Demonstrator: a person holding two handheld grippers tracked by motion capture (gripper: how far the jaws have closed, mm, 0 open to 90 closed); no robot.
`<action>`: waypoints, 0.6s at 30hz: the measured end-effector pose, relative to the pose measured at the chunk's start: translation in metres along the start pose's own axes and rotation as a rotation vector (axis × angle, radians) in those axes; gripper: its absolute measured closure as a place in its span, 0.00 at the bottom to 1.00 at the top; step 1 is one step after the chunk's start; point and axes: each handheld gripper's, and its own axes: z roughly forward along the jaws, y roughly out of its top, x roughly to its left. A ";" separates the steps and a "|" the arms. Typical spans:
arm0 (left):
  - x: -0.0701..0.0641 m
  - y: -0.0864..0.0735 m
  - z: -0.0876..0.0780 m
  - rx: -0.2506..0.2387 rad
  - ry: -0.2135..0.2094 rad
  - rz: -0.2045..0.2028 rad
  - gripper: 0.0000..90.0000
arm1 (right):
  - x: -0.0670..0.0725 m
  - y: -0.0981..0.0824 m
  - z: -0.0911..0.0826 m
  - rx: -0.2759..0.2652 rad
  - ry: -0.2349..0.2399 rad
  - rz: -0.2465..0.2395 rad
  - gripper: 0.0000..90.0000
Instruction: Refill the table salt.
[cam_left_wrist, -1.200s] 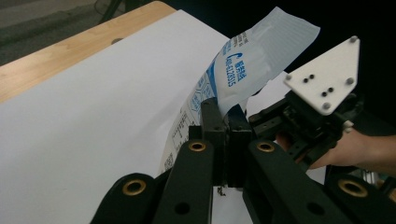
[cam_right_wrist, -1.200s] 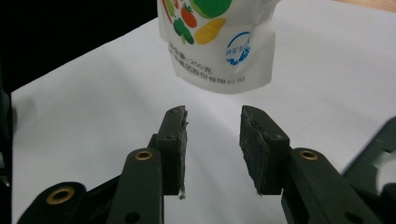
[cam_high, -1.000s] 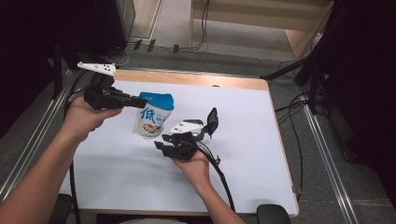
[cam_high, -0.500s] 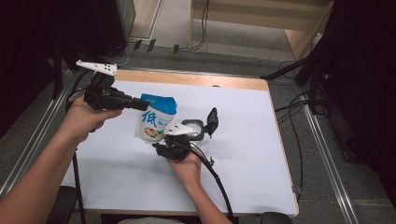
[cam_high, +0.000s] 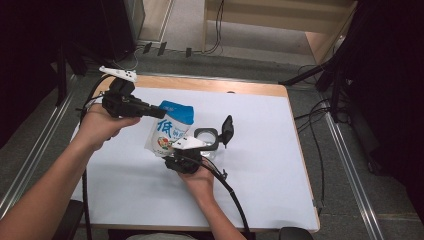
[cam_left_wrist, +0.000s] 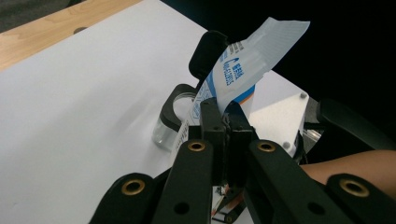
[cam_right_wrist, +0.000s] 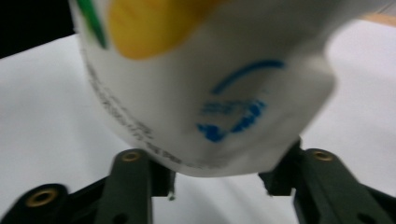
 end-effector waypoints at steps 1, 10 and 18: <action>0.000 0.001 0.002 -0.004 -0.001 -0.007 1.00 | 0.000 0.000 0.000 0.002 0.014 0.011 0.64; 0.006 0.003 0.004 -0.018 0.016 -0.042 1.00 | 0.002 -0.001 -0.005 -0.036 -0.003 0.000 0.51; 0.002 0.005 0.014 0.011 0.030 -0.024 1.00 | 0.013 0.000 -0.008 -0.049 0.065 -0.075 0.55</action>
